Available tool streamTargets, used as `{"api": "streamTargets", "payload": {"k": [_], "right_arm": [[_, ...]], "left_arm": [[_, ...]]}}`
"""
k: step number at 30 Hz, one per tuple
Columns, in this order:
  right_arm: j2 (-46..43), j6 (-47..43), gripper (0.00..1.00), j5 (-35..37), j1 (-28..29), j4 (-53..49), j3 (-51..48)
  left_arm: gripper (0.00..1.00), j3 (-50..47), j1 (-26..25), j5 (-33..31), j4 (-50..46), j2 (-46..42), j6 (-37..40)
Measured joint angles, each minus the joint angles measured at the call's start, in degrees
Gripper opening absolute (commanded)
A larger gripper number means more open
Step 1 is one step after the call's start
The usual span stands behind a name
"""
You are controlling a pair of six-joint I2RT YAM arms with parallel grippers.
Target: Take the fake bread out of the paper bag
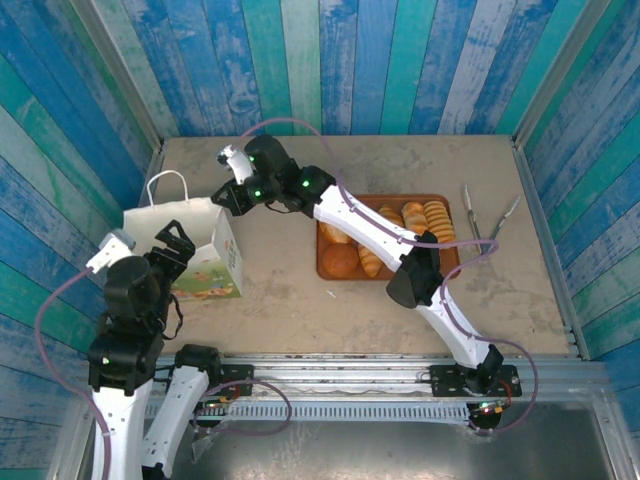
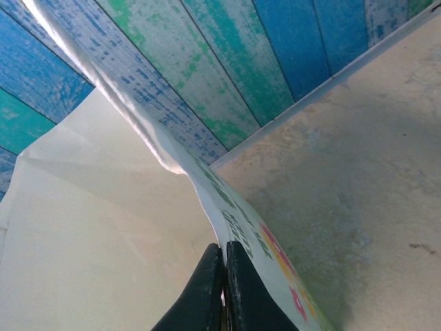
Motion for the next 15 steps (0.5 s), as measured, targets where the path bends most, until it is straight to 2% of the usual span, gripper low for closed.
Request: {"api": "streamTargets", "payload": {"k": [9,15], "right_arm": [[-6.4,-0.9,0.01,10.8,-0.5,-0.5,-5.2],[-10.2,2.5,0.01,16.7,-4.0,0.7,-11.7]], "left_arm": [[1.0,0.0,0.0,1.6,1.5,0.0,0.2],[0.95,-0.3,0.0,3.8,3.0,0.0,1.2]]}}
